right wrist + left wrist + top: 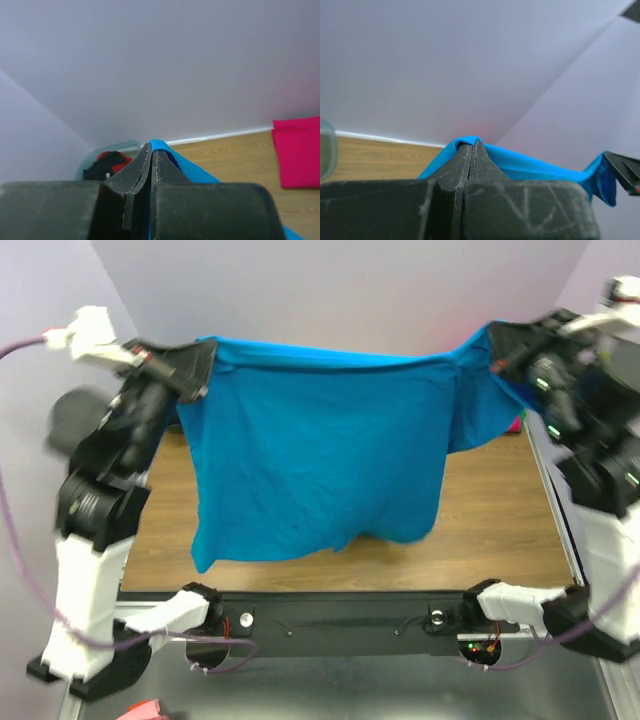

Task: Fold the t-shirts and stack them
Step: Flatten the tshirt out

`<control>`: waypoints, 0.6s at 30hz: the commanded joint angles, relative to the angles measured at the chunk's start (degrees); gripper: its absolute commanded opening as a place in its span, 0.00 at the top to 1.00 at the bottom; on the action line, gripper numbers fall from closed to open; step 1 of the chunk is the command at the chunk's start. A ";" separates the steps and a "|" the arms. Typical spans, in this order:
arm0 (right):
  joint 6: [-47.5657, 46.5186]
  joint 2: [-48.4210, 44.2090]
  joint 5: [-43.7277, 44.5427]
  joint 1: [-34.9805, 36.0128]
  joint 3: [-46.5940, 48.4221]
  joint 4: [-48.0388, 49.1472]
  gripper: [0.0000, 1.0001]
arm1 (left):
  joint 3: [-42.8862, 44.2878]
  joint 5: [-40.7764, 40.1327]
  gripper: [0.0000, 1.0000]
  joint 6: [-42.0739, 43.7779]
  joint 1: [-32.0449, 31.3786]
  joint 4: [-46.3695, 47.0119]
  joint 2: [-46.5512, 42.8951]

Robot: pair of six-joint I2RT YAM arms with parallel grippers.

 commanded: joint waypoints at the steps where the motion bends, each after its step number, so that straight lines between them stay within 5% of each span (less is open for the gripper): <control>1: -4.44 10.33 11.23 0.01 -0.26 4.59 1.00 | 3.02 -11.16 1.00 2.76 1.79 2.11 10.84; 4: -8.65 17.72 14.94 -1.30 2.17 8.65 1.00 | 10.93 -7.42 1.00 2.85 5.40 1.67 22.97; 9: -8.58 35.81 4.94 -10.17 22.77 9.70 1.00 | 30.16 -1.16 1.00 5.66 7.52 -0.43 41.67; 13: -9.01 41.39 0.63 -13.52 33.63 15.65 1.00 | 44.06 4.88 1.00 5.13 7.87 3.24 48.04; 18: -11.29 35.70 -2.55 -13.43 27.26 23.14 1.00 | 41.63 6.85 1.00 6.45 7.87 10.99 44.81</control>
